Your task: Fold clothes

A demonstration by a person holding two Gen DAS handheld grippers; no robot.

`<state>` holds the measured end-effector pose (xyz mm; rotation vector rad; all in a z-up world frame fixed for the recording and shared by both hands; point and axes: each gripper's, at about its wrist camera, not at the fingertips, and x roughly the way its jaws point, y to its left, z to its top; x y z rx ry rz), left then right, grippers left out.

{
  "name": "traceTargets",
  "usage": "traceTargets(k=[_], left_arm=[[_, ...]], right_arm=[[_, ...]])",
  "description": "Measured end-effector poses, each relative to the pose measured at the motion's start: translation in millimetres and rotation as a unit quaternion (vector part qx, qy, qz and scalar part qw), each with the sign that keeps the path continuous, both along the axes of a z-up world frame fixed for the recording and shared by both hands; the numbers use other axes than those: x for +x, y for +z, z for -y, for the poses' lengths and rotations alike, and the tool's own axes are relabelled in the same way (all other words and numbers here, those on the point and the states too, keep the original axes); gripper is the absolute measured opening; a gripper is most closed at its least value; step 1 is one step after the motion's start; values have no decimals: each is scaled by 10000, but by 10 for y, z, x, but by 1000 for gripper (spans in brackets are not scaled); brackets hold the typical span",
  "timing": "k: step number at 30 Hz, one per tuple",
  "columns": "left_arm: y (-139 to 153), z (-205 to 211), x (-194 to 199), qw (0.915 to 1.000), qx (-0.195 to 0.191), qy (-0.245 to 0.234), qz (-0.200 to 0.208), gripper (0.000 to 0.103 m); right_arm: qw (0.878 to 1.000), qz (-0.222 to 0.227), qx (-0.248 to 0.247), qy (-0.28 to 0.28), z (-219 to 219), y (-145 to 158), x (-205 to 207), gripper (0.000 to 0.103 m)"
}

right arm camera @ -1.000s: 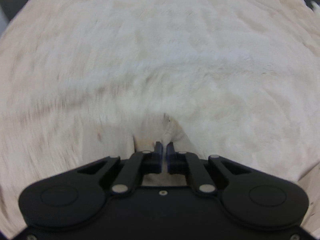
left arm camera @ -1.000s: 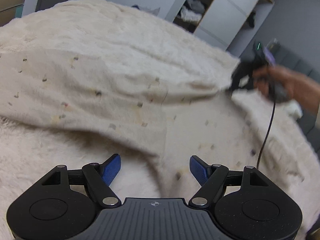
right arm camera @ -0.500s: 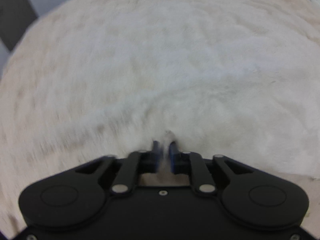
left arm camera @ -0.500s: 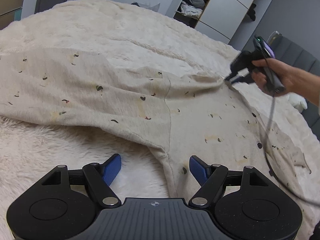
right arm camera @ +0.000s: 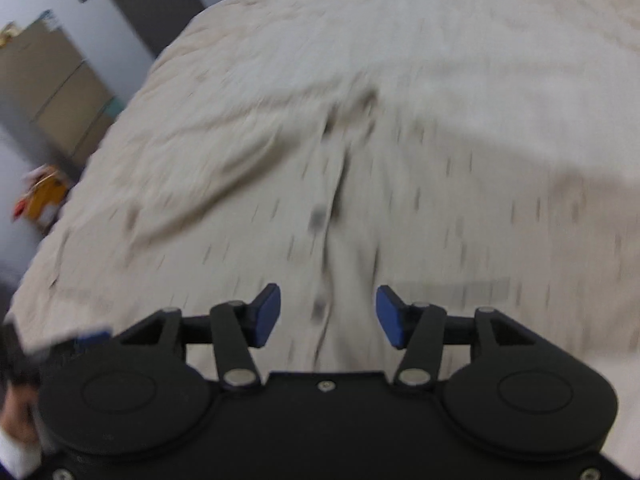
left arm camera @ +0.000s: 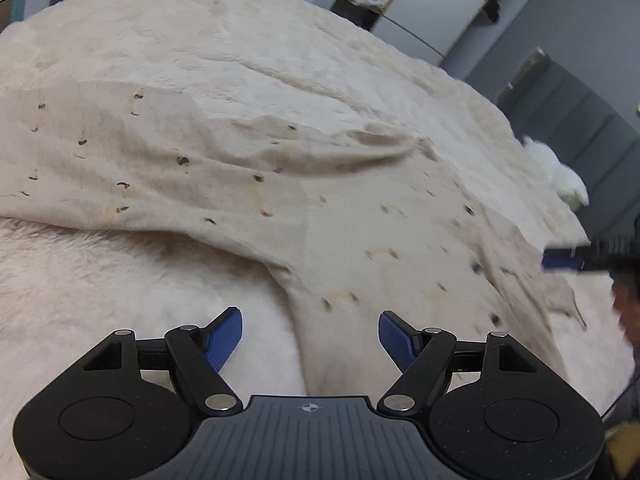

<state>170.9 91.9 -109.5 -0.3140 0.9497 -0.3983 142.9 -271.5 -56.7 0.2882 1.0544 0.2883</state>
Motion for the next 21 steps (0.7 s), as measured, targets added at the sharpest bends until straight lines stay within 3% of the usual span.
traceTargets(k=[5, 6, 9, 12, 14, 18, 21], left_arm=[[-88, 34, -84, 9978, -452, -249, -404, 71], [-144, 47, -62, 9975, -491, -243, -453, 70], [-270, 69, 48, 9996, 64, -19, -277, 57], [-299, -88, 124, 9991, 7, 381, -207, 56], [-286, -275, 130, 9967, -270, 723, -244, 56], [-287, -909, 60, 9830, -832, 1593, -380, 58], [-297, -1508, -20, 9651, -1017, 2396, -301, 64]], right_arm=[[9966, 122, 778, 243, -357, -270, -734, 52], [9951, 128, 885, 418, -632, -360, -913, 52], [9932, 223, 952, 627, -1181, -460, -1120, 51], [9924, 455, 759, 852, -1682, -423, -1213, 51], [9905, 749, 444, 1063, -2145, -355, -1276, 51], [9849, 963, 62, 1440, -2696, -320, -1307, 51], [9842, 801, 34, 1581, -2926, -406, -1299, 51]])
